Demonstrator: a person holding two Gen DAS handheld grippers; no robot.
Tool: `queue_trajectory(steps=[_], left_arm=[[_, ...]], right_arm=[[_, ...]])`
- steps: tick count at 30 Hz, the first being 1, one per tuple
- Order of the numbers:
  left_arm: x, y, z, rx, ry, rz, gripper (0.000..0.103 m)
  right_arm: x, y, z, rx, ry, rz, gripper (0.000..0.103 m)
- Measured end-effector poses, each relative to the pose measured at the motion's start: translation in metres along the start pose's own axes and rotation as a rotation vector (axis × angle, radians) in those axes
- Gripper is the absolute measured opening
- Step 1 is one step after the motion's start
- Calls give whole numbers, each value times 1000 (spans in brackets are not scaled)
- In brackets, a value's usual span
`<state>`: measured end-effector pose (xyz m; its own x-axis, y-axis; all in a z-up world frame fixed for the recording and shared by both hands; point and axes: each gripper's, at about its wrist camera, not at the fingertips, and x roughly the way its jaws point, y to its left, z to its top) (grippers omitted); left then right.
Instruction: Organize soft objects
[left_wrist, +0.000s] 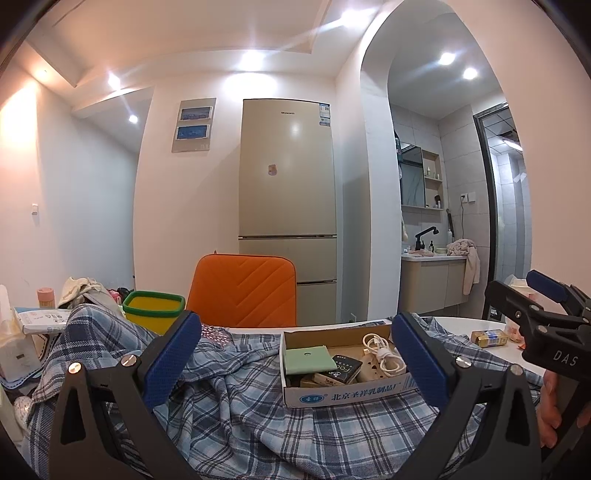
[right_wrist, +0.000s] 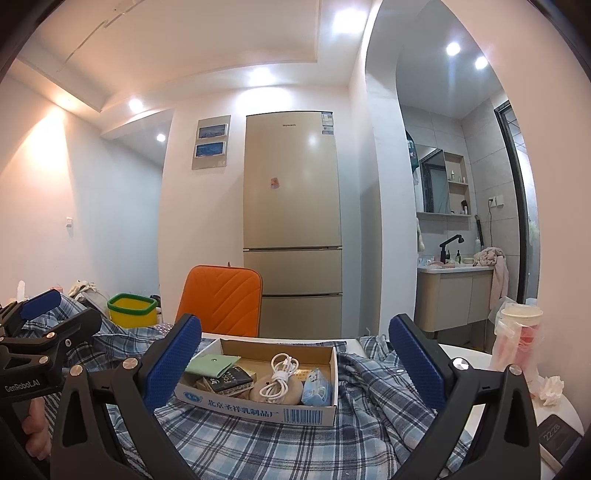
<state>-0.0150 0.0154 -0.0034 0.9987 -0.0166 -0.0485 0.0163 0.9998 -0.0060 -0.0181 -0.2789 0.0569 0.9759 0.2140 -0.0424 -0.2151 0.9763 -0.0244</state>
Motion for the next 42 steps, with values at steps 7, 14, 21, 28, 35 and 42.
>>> queue_trajectory(steps=[7,14,21,28,35,42], left_arm=[[-1,0,0,0,0,2,103],[-2,-1,1,0,-1,4,103],[-2,-1,1,3,-2,5,103],[-2,-1,1,3,-1,5,103],[-2,-1,1,3,-2,5,103],[-2,-1,1,3,-2,5,103]], right_arm=[[5,-1,-2,6,23,1,103],[5,-1,-2,5,23,0,103],[6,-2,-2,3,24,0,103],[5,-2,-2,2,23,0,103],[6,-2,-2,3,24,0,103],[6,-2,-3,0,27,-2,103]])
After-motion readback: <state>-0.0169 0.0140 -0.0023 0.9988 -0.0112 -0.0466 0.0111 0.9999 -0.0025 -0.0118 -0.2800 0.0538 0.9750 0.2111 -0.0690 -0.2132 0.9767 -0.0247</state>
